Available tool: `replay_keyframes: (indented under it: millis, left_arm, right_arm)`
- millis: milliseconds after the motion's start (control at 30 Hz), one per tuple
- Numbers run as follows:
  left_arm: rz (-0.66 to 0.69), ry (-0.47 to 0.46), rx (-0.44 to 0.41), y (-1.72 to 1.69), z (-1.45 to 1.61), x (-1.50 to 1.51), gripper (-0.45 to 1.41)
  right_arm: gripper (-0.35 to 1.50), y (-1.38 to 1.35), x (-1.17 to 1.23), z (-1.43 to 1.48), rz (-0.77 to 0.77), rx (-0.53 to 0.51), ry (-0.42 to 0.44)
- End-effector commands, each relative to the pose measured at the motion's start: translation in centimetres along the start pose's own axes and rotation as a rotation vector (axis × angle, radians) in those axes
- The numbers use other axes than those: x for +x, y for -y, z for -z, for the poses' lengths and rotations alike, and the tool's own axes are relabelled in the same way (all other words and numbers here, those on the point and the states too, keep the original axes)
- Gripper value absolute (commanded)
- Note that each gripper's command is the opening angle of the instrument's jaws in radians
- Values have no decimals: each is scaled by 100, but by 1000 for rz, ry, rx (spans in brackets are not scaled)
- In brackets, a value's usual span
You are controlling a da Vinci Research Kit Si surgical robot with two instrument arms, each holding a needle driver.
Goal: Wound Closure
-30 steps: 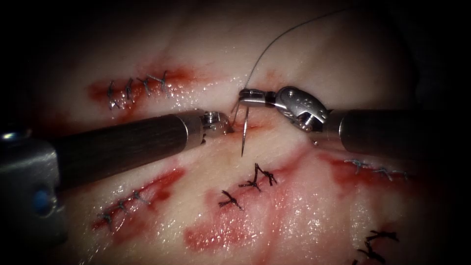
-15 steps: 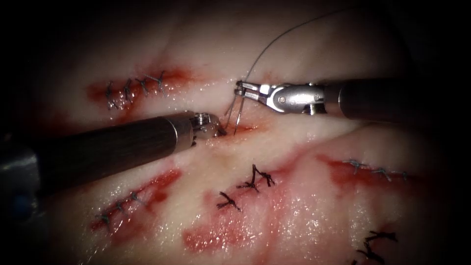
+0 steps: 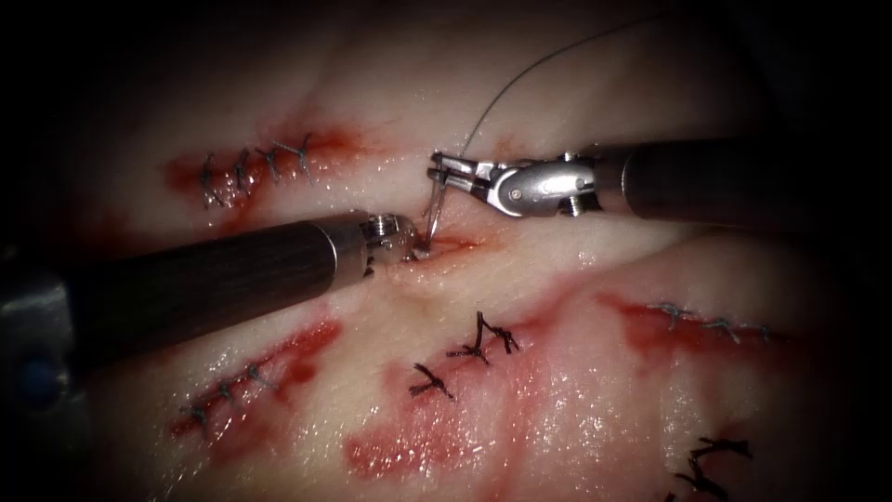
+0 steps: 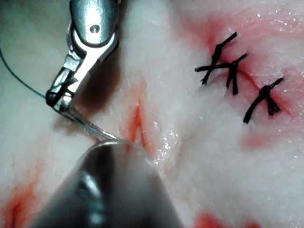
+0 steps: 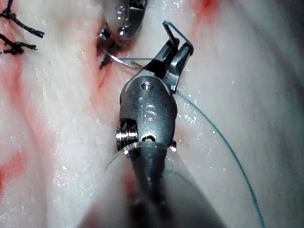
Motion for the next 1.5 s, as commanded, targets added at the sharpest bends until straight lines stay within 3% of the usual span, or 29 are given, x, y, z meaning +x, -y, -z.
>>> replay_keyframes:
  millis: [33, 367, 633, 867, 1000, 1100, 1500]
  left_arm:
    - [-3, -1, 1, 7, -3, 4, 66]
    - [-1, -11, 0, 7, -1, 0, 62]
    - [2, -12, -3, 7, 2, -2, 61]
    - [0, -15, -10, 6, 8, -3, 64]
    - [-1, -26, -5, 6, 13, -5, 52]
    - [-3, -27, -10, 4, 17, -7, 54]
    - [6, -43, 23, 2, 28, -5, 44]
  right_arm:
    - [-35, 4, -5, -11, 11, 5, 3]
    - [-35, 24, -15, -15, 49, 39, 62]
    - [-35, 30, -12, -16, 55, 69, 55]
    - [-35, 38, -10, -23, 9, 116, 43]
    - [-35, 45, -14, -25, -1, 145, 48]
    - [-35, 48, -16, -27, -15, 151, 49]
    - [-35, 37, -22, -22, -175, 138, 73]
